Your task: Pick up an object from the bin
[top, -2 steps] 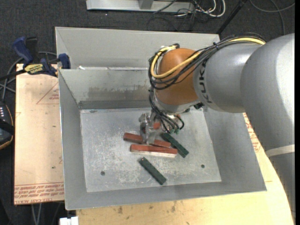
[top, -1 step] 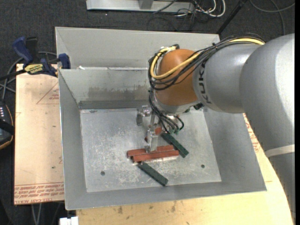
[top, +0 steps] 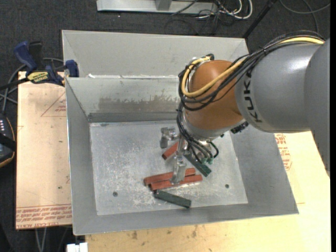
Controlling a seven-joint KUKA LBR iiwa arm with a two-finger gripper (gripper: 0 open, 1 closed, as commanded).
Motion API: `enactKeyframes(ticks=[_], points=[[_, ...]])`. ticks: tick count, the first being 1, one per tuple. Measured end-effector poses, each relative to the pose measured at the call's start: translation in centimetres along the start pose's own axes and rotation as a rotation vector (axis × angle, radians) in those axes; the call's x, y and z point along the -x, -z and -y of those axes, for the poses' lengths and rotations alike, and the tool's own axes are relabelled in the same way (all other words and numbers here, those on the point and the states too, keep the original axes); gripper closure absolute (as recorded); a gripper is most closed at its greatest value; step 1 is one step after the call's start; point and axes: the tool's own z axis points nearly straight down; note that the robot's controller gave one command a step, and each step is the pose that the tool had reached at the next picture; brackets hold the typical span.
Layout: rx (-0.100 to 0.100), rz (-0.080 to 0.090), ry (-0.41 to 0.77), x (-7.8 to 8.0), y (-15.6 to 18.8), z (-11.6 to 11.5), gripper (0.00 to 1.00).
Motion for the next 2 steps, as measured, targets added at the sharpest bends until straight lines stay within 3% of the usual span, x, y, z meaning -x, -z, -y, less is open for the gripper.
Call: enactKeyframes(ticks=[1, 2], points=[[0.0, -0.01, 0.014, -4.12, -7.83, -0.18, 0.0], [0.0, 0.001, 0.012, -3.63, -7.08, -0.14, 1.0]])
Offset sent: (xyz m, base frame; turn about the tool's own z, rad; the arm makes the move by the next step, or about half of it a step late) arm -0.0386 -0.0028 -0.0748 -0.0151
